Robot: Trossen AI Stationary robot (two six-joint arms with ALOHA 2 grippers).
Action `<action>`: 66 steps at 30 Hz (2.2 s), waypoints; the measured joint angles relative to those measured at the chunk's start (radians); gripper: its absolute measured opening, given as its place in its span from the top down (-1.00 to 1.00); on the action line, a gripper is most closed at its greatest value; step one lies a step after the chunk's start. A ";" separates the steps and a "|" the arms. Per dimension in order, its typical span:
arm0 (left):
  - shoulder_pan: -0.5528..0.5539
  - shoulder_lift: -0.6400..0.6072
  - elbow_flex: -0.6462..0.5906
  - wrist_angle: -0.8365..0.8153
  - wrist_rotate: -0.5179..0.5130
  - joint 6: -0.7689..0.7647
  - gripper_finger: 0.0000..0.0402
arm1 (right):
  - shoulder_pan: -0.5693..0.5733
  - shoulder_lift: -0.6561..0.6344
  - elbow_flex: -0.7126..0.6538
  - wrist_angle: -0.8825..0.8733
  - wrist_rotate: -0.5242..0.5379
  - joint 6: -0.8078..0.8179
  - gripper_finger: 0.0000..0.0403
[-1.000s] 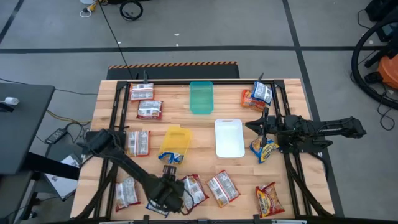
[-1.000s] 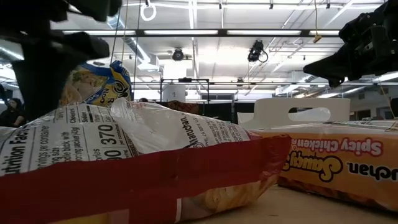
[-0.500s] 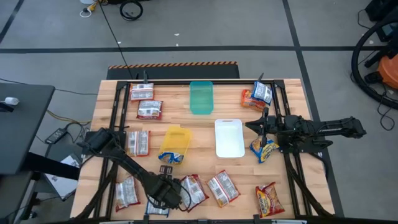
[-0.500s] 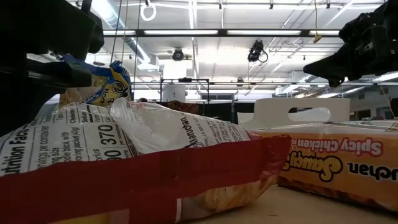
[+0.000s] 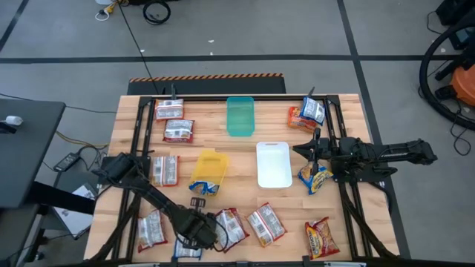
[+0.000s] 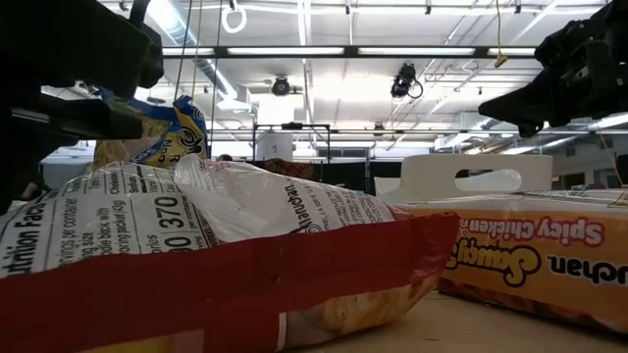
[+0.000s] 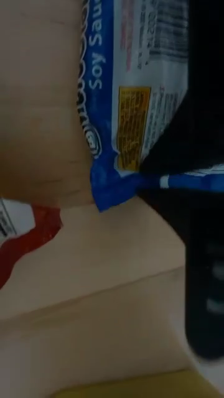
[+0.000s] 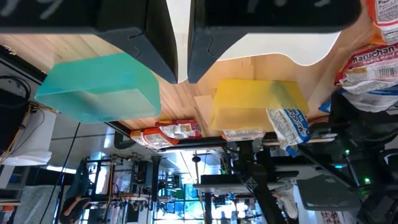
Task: Sort Maruchan noodles
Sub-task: Put the bottom left blue noodle pack into the yellow bin
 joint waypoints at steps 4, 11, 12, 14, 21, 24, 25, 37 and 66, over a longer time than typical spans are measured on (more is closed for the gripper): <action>-0.003 -0.031 -0.001 -0.014 0.050 -0.026 0.95 | 0.000 0.000 0.000 0.000 0.000 0.000 0.79; -0.031 -0.148 0.099 -0.092 0.054 -0.025 0.98 | 0.000 0.000 0.000 0.000 0.000 0.000 0.79; -0.037 -0.164 0.120 -0.105 0.060 -0.003 0.98 | 0.000 0.000 0.000 0.000 0.000 0.000 0.79; -0.048 -0.195 0.160 -0.147 0.078 0.024 0.99 | 0.000 0.000 0.000 0.000 0.000 0.000 0.79; -0.049 -0.273 0.244 -0.233 0.076 0.027 0.99 | 0.000 0.000 0.000 0.000 0.000 0.000 0.79; -0.050 -0.291 0.281 -0.274 0.069 0.027 0.99 | 0.000 0.000 0.000 0.000 0.000 0.000 0.79; -0.051 -0.295 0.298 -0.296 0.059 0.027 0.99 | 0.000 0.000 0.000 0.000 0.000 0.000 0.79; 0.015 -0.299 0.653 -0.482 -0.228 0.296 1.00 | 0.000 0.000 0.000 0.000 0.000 0.000 0.79; 0.594 -0.295 0.222 -0.384 -0.292 0.768 1.00 | 0.000 0.000 0.000 0.000 0.000 0.000 0.79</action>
